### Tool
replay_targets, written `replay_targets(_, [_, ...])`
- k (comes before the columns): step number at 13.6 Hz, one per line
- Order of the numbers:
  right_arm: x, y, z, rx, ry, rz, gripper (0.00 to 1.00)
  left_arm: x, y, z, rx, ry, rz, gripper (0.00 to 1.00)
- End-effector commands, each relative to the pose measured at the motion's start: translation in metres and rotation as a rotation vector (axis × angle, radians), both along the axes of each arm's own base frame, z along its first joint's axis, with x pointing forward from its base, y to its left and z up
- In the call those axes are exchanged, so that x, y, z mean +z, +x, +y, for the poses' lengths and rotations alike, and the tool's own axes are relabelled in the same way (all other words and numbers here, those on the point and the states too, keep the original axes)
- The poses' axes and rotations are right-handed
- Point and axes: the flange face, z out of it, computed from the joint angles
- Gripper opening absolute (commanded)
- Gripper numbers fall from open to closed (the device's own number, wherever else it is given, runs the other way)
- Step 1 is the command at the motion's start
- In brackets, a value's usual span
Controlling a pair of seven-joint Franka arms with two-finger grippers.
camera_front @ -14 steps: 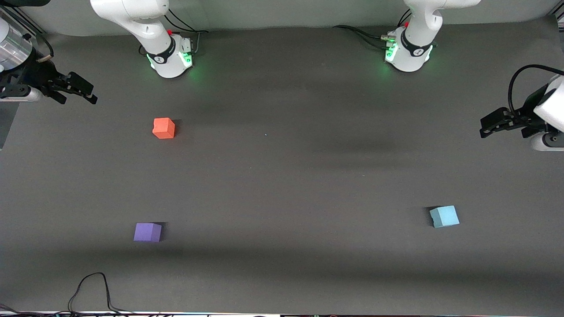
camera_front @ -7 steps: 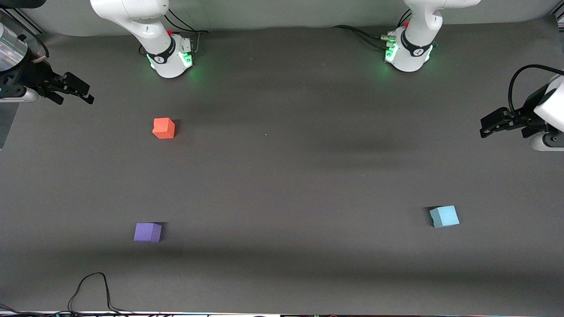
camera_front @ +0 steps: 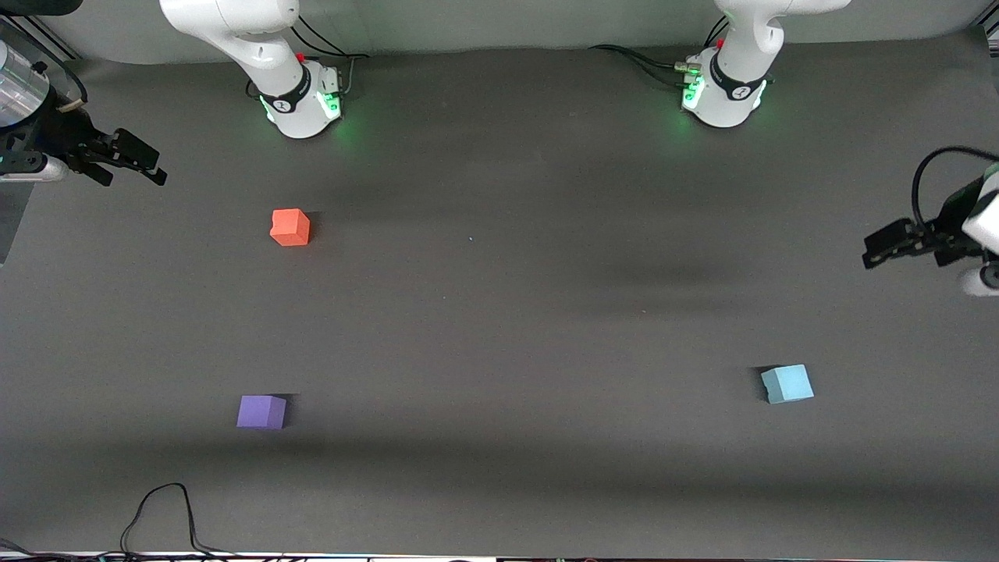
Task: Place blue block between orange and purple blocks
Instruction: 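Lower the left gripper onto the light-blue cube and close it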
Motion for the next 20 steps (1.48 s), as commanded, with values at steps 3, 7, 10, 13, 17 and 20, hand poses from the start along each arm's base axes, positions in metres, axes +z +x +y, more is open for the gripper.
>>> replay_targets(3, [0.0, -0.002, 0.002, 0.02, 0.025, -0.017, 1.0, -0.069, 0.042, -0.001, -0.011, -0.005, -0.009, 1.0])
replay_targets(7, [-0.001, -0.002, 0.003, 0.024, 0.024, -0.014, 1.0, -0.157, 0.07, 0.013, 0.011, -0.002, 0.038, 1.0])
replay_targets(10, [-0.002, -0.002, 0.005, 0.026, 0.023, -0.013, 1.0, -0.217, 0.084, 0.021, 0.022, -0.001, 0.051, 1.0])
replay_targets(13, [-0.003, -0.002, 0.006, 0.027, 0.023, -0.011, 1.0, -0.27, 0.094, 0.018, 0.019, 0.001, 0.037, 1.0])
replay_targets(17, [-0.003, -0.002, 0.005, 0.027, 0.023, -0.01, 1.0, -0.329, 0.104, 0.014, 0.022, 0.002, -0.012, 1.0])
replay_targets(20, [-0.005, -0.002, 0.005, 0.027, 0.024, -0.007, 1.0, -0.357, 0.105, 0.014, 0.026, 0.002, -0.018, 1.0])
